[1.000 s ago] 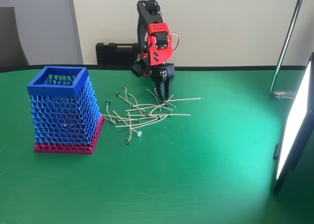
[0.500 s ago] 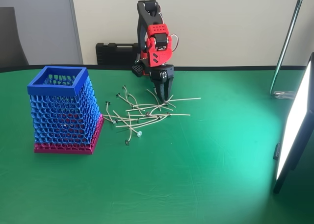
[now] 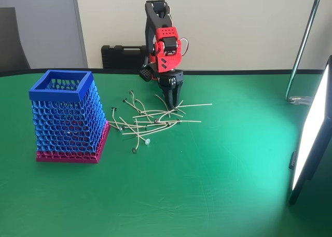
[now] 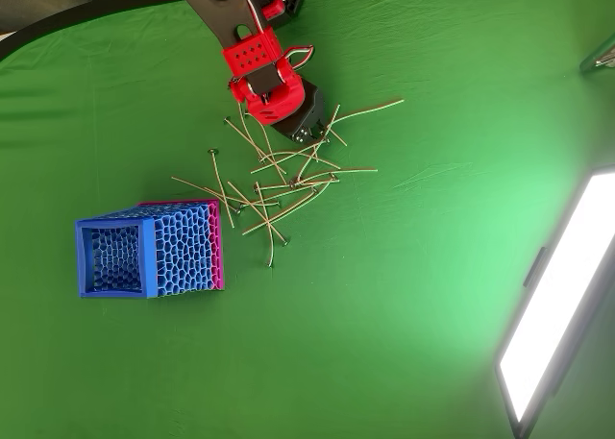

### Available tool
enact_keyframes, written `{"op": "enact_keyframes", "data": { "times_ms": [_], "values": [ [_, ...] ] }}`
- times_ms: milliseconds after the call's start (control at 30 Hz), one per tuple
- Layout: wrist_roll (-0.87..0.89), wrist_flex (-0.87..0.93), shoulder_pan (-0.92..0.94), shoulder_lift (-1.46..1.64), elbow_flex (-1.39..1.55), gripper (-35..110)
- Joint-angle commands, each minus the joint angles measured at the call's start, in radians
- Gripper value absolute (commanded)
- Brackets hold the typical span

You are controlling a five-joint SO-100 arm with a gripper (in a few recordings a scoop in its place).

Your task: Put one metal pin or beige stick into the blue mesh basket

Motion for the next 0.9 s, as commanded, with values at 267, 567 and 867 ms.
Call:
{"op": "enact_keyframes", "data": {
  "times_ms": [267,567,867],
  "values": [
    [-0.017,-0.035,0.012,-0.008,0.014,14],
    [-0.017,-0.04,0.021,-0.015,0.017,9],
    [-0.011,-0.049,0.034,-0.031,0.014,1]
  ]
}}
